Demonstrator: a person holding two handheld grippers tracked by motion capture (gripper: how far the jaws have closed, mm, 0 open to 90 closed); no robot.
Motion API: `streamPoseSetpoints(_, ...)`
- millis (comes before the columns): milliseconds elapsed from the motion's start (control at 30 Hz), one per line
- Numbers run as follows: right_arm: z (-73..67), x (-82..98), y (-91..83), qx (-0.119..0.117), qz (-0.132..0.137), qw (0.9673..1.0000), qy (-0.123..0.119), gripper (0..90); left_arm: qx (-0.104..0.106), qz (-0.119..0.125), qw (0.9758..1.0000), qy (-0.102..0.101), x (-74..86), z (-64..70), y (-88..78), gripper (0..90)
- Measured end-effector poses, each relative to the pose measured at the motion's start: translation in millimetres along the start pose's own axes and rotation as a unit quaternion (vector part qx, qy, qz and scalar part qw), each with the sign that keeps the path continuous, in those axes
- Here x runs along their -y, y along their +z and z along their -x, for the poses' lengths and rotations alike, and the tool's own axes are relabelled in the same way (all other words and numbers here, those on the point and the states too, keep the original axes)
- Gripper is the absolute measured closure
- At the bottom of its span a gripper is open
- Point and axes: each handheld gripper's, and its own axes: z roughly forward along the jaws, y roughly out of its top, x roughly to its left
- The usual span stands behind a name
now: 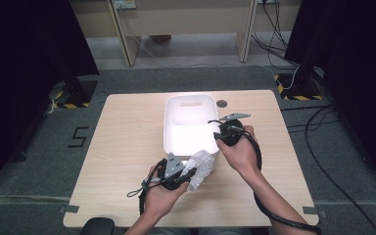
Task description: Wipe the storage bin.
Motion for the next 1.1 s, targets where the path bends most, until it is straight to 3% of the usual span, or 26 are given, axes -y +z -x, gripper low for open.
streamPoseSetpoints(200, 0.0, 0.0, -0.8, 0.000, -0.003, 1.0000, 0.003, 73.8, -0.003, 0.001, 1.0000, 0.003, -1.4, 3.4, 3.9, 74.7)
streamPoseSetpoints(400, 0.6, -0.3, -0.8, -0.004, -0.004, 1.0000, 0.005, 73.5, 0.005, -0.007, 0.9997, 0.021, -0.2, 13.6, 7.3, 74.7)
streamPoseSetpoints(867, 0.0, -0.1, -0.9, -0.003, -0.004, 1.0000, 0.006, 73.7, 0.013, -0.008, 0.9998, 0.012, -2.5, 14.8, 18.8, 74.7)
streamPoseSetpoints(1100, -0.3, 0.0, -0.7, -0.002, -0.005, 1.0000, 0.007, 73.8, 0.012, -0.012, 0.9997, 0.015, 3.6, 15.4, 27.6, 74.8)
